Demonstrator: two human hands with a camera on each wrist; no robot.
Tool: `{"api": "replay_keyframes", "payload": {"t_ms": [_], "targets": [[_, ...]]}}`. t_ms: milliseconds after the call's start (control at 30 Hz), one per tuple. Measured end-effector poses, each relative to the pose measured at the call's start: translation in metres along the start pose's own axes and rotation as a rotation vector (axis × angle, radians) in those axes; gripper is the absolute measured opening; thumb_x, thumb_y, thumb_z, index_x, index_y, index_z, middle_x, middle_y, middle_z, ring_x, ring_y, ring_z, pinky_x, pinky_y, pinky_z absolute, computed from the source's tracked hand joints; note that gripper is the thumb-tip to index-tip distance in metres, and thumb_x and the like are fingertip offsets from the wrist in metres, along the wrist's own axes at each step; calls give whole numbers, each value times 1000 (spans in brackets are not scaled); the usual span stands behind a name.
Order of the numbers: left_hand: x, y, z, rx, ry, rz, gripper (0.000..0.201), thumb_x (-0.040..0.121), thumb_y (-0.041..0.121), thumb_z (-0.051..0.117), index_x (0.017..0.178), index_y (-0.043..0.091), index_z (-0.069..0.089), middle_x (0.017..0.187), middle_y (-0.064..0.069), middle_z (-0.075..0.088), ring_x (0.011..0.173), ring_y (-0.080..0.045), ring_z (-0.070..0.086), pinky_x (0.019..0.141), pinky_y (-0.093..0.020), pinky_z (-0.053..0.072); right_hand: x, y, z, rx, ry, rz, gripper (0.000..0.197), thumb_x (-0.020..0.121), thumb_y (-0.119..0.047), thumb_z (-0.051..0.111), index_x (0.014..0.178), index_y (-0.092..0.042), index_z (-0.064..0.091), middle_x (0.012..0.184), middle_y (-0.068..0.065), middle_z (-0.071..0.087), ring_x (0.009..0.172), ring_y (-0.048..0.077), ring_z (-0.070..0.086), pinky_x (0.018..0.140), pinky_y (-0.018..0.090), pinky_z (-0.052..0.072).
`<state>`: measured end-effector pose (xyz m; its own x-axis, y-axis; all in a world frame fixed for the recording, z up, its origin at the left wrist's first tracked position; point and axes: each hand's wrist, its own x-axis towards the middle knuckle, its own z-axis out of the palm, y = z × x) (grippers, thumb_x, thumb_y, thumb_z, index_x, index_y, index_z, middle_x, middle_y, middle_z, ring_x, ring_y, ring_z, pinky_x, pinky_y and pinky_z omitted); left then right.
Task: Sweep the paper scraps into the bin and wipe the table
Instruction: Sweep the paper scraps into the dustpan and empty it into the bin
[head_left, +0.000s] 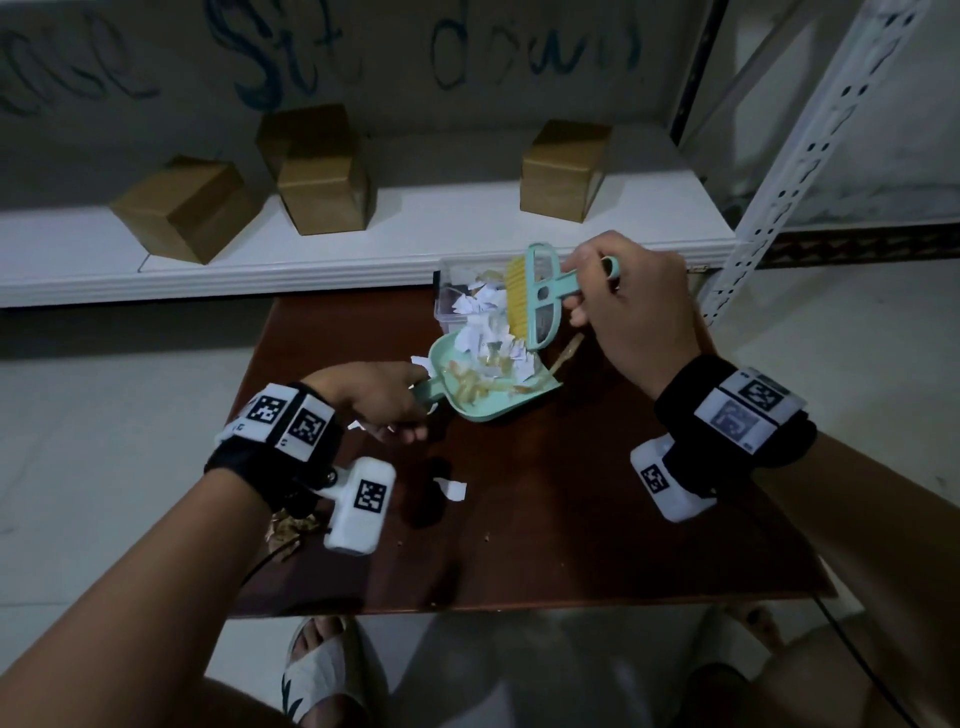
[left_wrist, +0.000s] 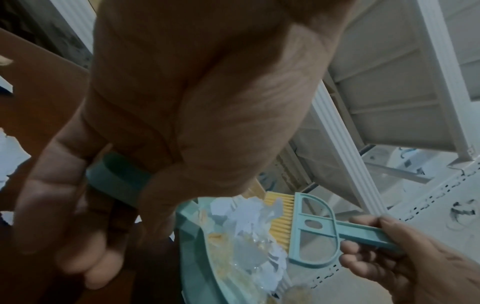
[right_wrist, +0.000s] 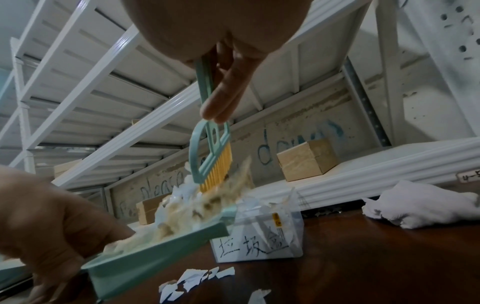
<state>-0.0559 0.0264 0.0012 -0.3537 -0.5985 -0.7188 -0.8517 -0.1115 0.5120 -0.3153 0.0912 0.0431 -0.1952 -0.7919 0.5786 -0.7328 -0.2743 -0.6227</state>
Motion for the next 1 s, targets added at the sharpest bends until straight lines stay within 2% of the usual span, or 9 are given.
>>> {"api": "replay_keyframes", "payload": {"t_ms": [133, 200, 400, 533, 600, 700, 800, 900, 1000], "targets": [[-5, 3, -3, -47, 39, 69, 11, 106, 4, 44, 110, 11, 51, 82, -7, 65, 61, -14, 59, 49, -22, 48, 5, 2, -6, -23, 74, -49, 33, 108, -26, 46, 99, -8, 72, 80, 4, 77, 72, 14, 76, 61, 44, 59], [-7, 5, -4, -67, 70, 74, 12, 106, 2, 43, 108, 11, 51, 81, -8, 64, 60, -15, 57, 47, -23, 46, 6, 3, -7, -20, 94, -66, 32, 109, -27, 46, 102, -9, 72, 81, 3, 76, 72, 14, 75, 62, 44, 59], [-6, 4, -6, -129, 161, 67, 15, 102, -3, 46, 101, 11, 49, 77, -13, 61, 57, -21, 50, 55, -27, 38, 9, 9, -9, 0, 150, -96, 38, 111, -33, 44, 107, -7, 70, 91, 6, 76, 74, 17, 75, 61, 45, 59], [-7, 8, -7, -151, 317, 87, 13, 104, 3, 51, 95, 12, 52, 60, -3, 57, 34, -6, 47, 37, -19, 36, 13, 13, -11, 68, 223, -68, 38, 111, -34, 44, 113, -7, 71, 101, 7, 76, 85, 18, 76, 68, 45, 61], [-6, 10, -8, -146, 376, 107, 13, 104, 3, 53, 94, 12, 53, 66, -5, 57, 39, -6, 52, 37, -18, 40, 14, 12, -10, 115, 230, -39, 36, 111, -34, 46, 115, -8, 71, 102, 6, 77, 87, 14, 77, 69, 42, 63], [-7, 12, -8, -170, 391, 106, 10, 103, 1, 51, 101, 10, 56, 76, -8, 59, 55, -13, 55, 41, -19, 44, 13, 13, -8, 162, 213, 25, 35, 110, -37, 47, 115, -13, 71, 102, 5, 77, 90, 15, 77, 71, 43, 64], [-8, 15, -7, -114, 403, 125, 7, 105, 10, 53, 102, 7, 59, 72, -4, 62, 48, -8, 57, 42, -18, 43, 14, 13, -8, 263, 178, 129, 31, 109, -36, 48, 113, -18, 72, 100, 1, 77, 90, 14, 77, 75, 45, 64], [-6, 16, -6, -72, 421, 146, 15, 105, 15, 55, 97, 5, 62, 67, -1, 62, 35, 2, 53, 39, -13, 39, 13, 6, -7, 429, 60, 199, 26, 110, -24, 49, 110, -10, 71, 98, 4, 77, 85, 15, 78, 78, 35, 65], [-4, 16, -6, -84, 422, 138, 13, 103, 10, 55, 94, 7, 64, 70, -3, 65, 41, 0, 57, 45, -15, 44, 8, 2, -3, 524, -94, 245, 29, 110, -21, 50, 111, 0, 71, 92, 11, 77, 79, 19, 77, 74, 26, 64]]}}
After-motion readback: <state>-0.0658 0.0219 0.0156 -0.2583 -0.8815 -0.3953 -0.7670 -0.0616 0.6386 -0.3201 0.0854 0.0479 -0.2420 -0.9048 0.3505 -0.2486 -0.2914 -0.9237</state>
